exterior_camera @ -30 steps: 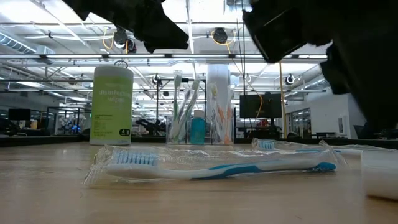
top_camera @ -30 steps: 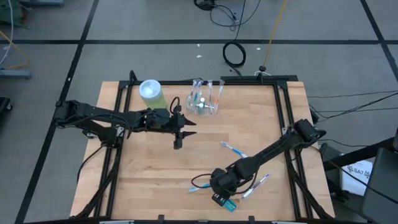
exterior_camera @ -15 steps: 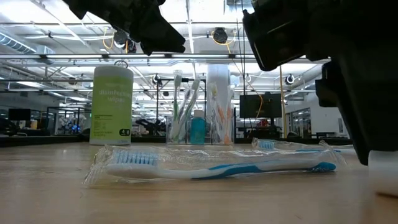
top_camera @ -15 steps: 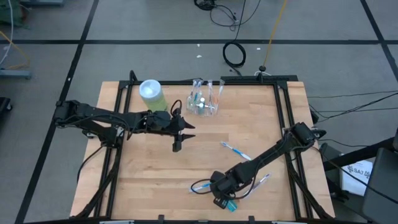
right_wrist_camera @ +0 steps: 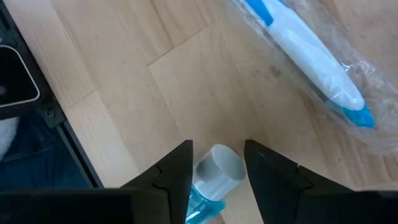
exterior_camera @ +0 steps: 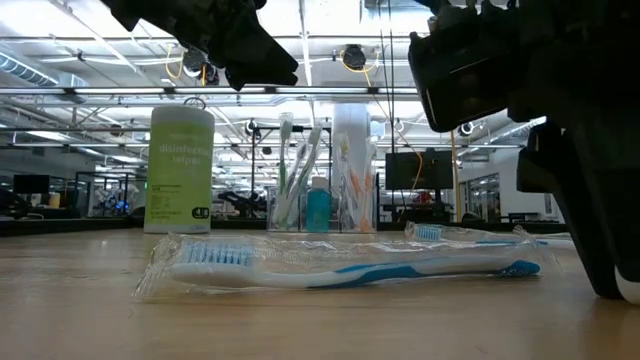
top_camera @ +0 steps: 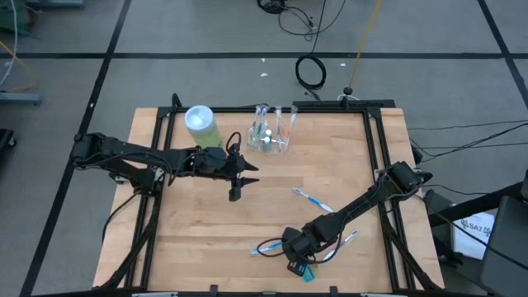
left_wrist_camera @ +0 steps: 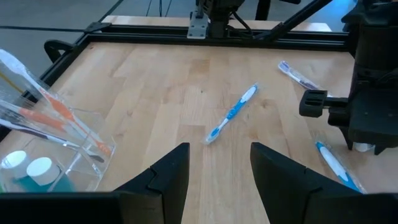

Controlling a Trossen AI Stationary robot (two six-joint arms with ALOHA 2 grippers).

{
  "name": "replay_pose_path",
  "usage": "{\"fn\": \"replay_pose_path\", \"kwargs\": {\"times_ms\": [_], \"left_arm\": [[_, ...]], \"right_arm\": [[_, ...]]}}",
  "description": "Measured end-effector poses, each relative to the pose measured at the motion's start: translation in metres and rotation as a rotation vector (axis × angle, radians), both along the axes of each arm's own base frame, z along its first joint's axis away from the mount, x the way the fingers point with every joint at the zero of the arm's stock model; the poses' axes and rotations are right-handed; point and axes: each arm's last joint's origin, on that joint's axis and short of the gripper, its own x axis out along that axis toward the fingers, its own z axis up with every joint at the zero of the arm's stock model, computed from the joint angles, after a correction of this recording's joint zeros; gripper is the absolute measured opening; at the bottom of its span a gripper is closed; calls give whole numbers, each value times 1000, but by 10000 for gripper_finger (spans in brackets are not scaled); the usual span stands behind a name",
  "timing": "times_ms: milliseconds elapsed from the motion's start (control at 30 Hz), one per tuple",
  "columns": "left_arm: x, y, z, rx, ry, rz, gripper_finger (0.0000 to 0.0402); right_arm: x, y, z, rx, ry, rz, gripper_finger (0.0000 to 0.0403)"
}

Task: Pick & Place toothbrushing station
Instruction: Put the mouthwash into the transparent organizer

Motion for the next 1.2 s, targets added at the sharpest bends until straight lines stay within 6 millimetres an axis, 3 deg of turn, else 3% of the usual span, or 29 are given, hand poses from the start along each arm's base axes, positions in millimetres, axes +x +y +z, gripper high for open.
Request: {"fn": "replay_pose_path", "kwargs": {"times_ms": [167,500,733,933,1200], "left_arm": [[0,0,0,-1,0,0,177],[0,0,0,-1,0,0,177],[0,0,0,-1,0,0,177],[0,0,0,-1,0,0,177],[-1,0,-1,0,14,0,177]], "right_arm": [[-2,0,-1,-2,6,-1,137],[-1,1,-2,2,-9,8,61],[1,-3,-2,5,-7,-11,37],[5,-14,12,57,-17,-42,77],[3,-30,39,100,9,-223,153]]}}
